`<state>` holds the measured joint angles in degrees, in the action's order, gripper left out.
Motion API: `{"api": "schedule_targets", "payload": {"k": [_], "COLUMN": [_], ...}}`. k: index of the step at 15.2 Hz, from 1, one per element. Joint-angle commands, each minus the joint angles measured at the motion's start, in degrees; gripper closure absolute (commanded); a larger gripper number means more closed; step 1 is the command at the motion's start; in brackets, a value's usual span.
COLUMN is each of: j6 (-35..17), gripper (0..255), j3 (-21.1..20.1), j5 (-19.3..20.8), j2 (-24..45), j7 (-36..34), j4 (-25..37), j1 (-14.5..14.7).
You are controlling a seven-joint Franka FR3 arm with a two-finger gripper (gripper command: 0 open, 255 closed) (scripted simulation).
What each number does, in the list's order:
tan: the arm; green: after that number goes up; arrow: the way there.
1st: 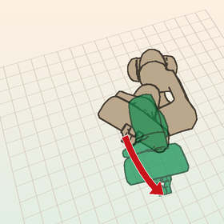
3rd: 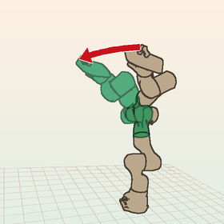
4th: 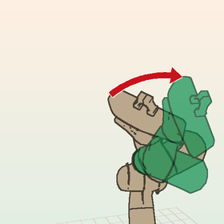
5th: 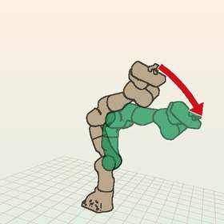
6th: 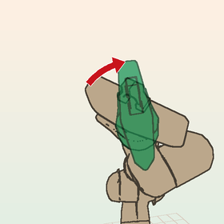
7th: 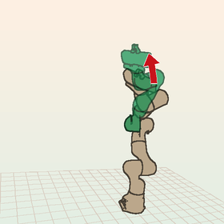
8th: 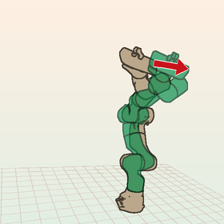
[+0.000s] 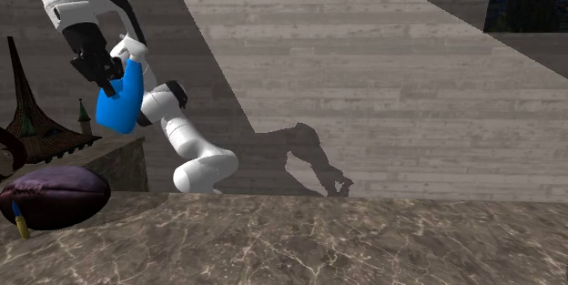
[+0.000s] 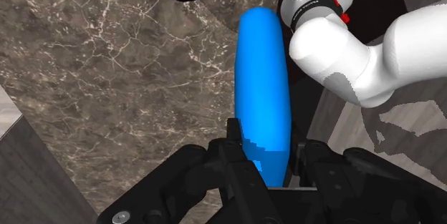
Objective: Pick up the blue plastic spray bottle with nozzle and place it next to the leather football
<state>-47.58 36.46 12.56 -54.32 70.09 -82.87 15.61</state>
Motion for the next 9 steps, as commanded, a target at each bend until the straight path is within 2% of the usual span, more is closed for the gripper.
{"api": "schedule_targets", "payload": {"k": [1, 9], "j6": [-1.5, -6.2], "gripper": [255, 255], "j3": [-0.3, -0.5], "j5": [0.4, 2.2], "j2": [-1.8, -7.9], "j7": [0.0, 0.0], "j4": [-3.2, -14.2], "j1": [-0.8, -3.6]}}
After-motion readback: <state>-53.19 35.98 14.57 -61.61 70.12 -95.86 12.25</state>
